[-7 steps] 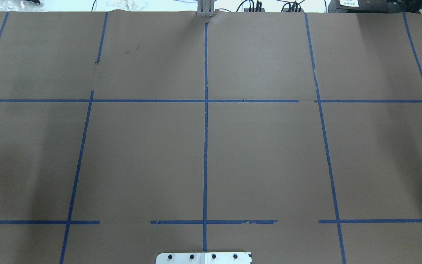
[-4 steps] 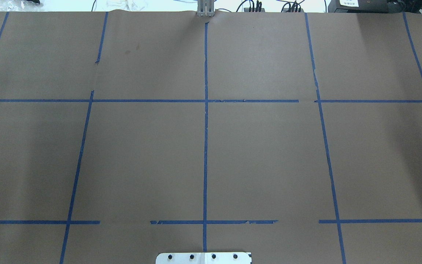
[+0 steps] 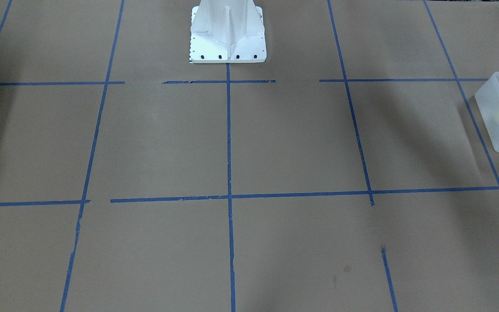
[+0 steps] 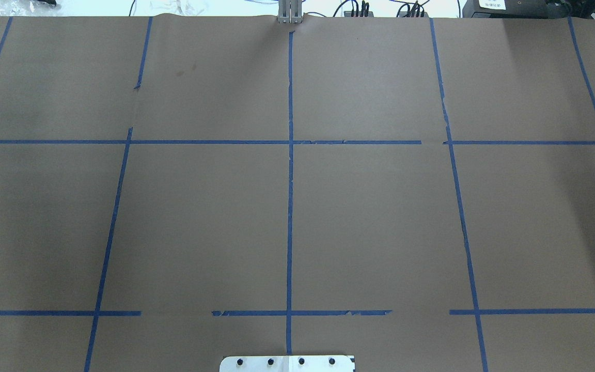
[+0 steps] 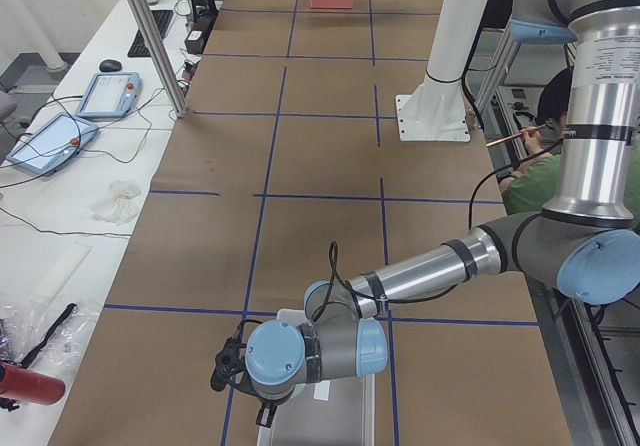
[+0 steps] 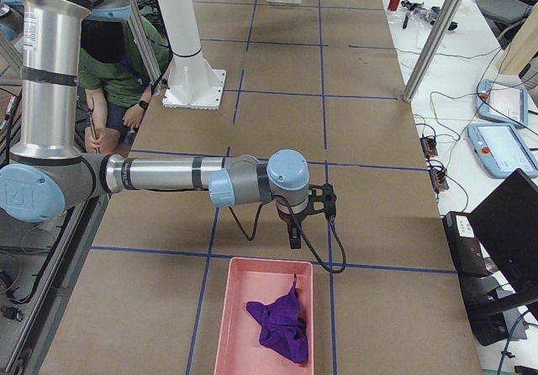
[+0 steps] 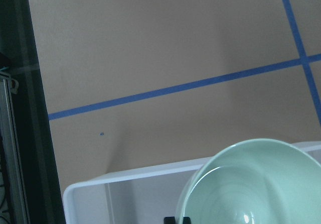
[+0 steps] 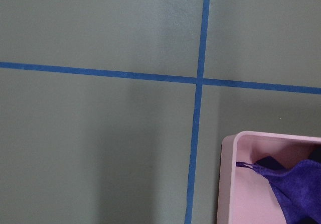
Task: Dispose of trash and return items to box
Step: 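Lower the pale green bowl into the clear bin and open the left gripper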
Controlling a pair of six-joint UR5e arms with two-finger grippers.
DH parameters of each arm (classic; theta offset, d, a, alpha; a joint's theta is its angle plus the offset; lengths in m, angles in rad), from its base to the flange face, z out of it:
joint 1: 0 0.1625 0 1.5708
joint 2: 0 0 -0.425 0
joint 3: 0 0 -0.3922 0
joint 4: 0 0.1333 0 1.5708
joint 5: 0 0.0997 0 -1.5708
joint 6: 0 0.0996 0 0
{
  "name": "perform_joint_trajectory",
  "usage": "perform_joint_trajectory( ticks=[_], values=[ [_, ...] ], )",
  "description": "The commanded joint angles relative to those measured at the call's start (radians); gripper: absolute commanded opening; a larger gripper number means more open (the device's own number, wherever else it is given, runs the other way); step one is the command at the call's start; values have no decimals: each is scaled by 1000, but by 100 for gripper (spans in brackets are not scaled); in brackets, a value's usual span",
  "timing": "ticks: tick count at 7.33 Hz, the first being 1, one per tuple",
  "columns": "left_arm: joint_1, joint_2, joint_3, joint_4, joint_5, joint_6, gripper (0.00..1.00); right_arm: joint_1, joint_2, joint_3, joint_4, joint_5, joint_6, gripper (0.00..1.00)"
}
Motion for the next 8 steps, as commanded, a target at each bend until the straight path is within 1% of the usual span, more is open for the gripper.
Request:
perform_joint_trajectory(
  ticks=[1, 2, 3, 6, 8],
  values=[
    [-1, 45, 5, -14, 12, 2, 0, 9, -3, 6, 2, 14, 0, 100],
    [-1, 54, 7, -28, 16, -5, 17, 14, -4, 7, 3, 17, 0, 100],
    [-1, 62, 7, -61, 38, -10, 99, 14, -7, 12, 5, 17, 0, 100],
    [-2, 66, -24, -77, 39, -9, 100, 14, -9, 21, 4, 15, 0, 100],
    [-2, 71, -143, -75, 39, -10, 100, 15, -10, 23, 5, 15, 0, 100]
  ],
)
